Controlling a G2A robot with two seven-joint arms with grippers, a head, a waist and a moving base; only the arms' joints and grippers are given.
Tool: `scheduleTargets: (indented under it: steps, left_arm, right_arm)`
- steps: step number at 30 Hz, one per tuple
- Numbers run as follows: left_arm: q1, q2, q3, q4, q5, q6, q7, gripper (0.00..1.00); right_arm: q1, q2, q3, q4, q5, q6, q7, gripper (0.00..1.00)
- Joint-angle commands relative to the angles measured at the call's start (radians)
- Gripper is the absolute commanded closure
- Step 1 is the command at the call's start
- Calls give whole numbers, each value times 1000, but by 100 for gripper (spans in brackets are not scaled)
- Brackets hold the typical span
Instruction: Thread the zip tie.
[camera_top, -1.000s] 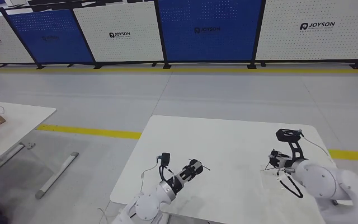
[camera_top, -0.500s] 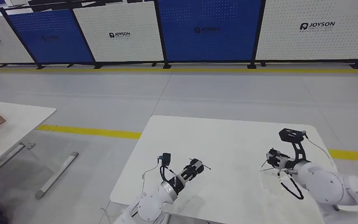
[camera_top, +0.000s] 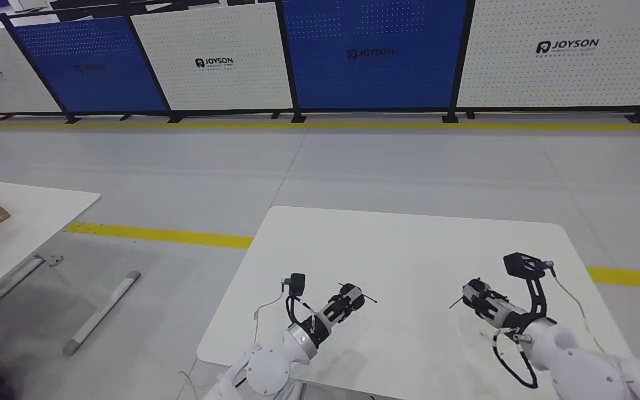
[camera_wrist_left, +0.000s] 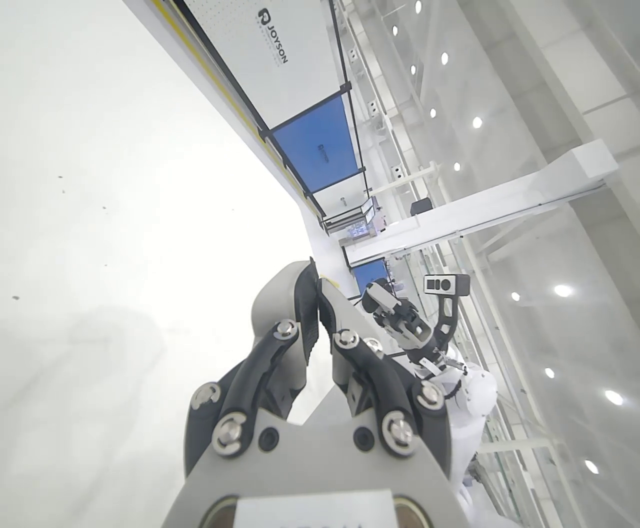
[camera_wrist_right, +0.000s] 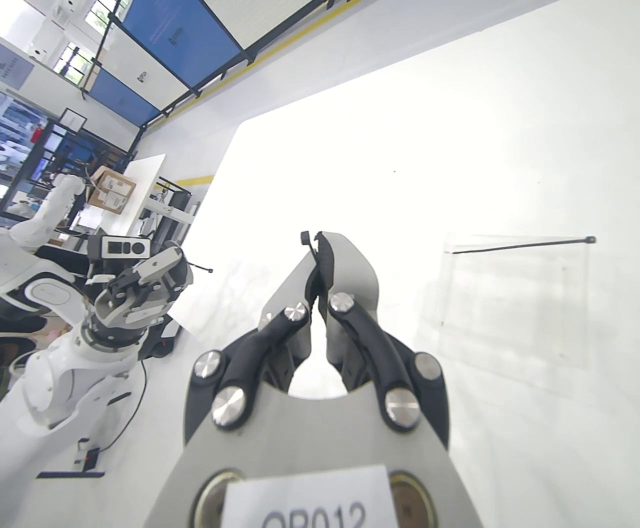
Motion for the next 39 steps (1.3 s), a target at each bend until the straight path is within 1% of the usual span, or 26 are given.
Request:
scheduleTargets:
  steps: [1,3,5,7,8,10,14,16,17,18,19,29,31,33,34,36,37,39]
  left_arm:
    - [0,0,0,0,0,0,0,100]
    - [0,0,0,0,0,0,0,100]
    - [0,0,0,0,0,0,0,100]
    - [0,0,0,0,0,0,0,100]
    - [0,0,0,0,0,0,0,100]
    - [0,0,0,0,0,0,0,100]
    - [0,0,0,0,0,0,0,100]
    - [0,0,0,0,0,0,0,100]
    - [0,0,0,0,0,0,0,100]
    - [0,0,0,0,0,0,0,100]
    - [0,0,0,0,0,0,0,100]
    - [0,0,0,0,0,0,0,100]
    - [0,0,0,0,0,0,0,100]
    - [0,0,0,0,0,0,0,100]
    - [0,0,0,0,0,0,0,100]
    - [0,0,0,0,0,0,0,100]
    - [0,0,0,0,0,0,0,100]
    - [0,0,0,0,0,0,0,100]
  right_arm:
    - [0,0,0,0,0,0,0,100]
    - [-7,-2,-3,4,11,-12,-16,100]
    - [-21,-6,3,12,41,-35,-70,100]
    - [-52,-12,27,37,146,-78,-147,100]
    - [-70,-14,33,45,164,-104,-174,100]
    - [-115,-17,34,55,186,-166,-239,100]
    - [-168,-24,15,56,190,-238,-325,100]
    - [-180,-29,-1,49,175,-244,-371,100]
    - [-184,-35,-14,46,164,-207,-442,100]
    - [-186,-41,-38,42,148,-166,-479,100]
    - [-181,-44,-55,37,141,-152,-486,100]
    - [-181,-44,-55,37,141,-152,-486,100]
    - [-186,-47,-60,43,187,-217,-482,100]
    - [-189,-50,-50,63,243,-275,-498,100]
    - [-190,-53,-50,81,284,-316,-498,100]
    - [-179,-56,-55,111,317,-357,-487,100]
    - [-168,-59,-69,128,329,-376,-473,100]
    - [-144,-66,-104,152,336,-389,-453,100]
